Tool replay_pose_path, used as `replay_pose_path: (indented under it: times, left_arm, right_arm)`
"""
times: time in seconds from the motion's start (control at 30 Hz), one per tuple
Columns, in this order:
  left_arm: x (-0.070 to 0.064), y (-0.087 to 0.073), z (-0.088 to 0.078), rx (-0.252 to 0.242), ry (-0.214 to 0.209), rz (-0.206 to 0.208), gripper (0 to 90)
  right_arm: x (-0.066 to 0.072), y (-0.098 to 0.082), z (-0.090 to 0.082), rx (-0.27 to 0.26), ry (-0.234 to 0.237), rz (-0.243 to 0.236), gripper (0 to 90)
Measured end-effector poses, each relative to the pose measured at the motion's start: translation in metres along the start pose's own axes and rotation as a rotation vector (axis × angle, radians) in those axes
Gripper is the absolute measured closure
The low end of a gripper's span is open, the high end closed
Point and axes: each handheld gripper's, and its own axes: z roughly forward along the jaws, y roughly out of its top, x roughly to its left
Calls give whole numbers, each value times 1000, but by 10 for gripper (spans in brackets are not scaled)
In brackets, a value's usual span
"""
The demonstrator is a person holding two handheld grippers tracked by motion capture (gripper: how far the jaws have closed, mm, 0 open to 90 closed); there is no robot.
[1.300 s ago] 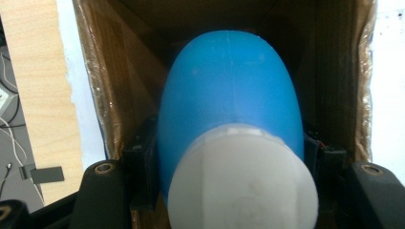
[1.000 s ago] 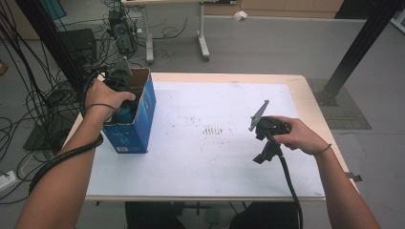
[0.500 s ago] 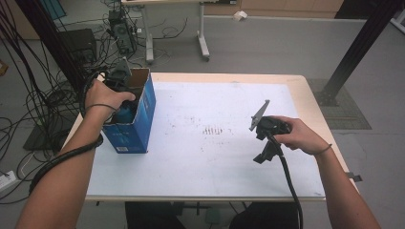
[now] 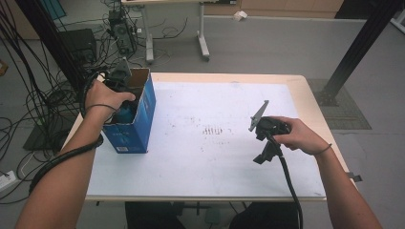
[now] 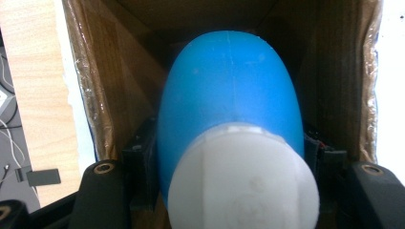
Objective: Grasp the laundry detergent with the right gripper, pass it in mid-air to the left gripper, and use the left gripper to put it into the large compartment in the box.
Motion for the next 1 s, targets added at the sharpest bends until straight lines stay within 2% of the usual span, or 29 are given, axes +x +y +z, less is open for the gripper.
replay_pose_path:
  times: [0.4, 1.0]
  left_arm:
    - [2, -1, 0, -8, -9, -10, 376]
    - [2, -1, 1, -9, -7, -9, 376]
  right_arm:
    - [0, 0, -3, 2, -10, 1, 51]
    - [0, 1, -1, 0, -1, 6, 49]
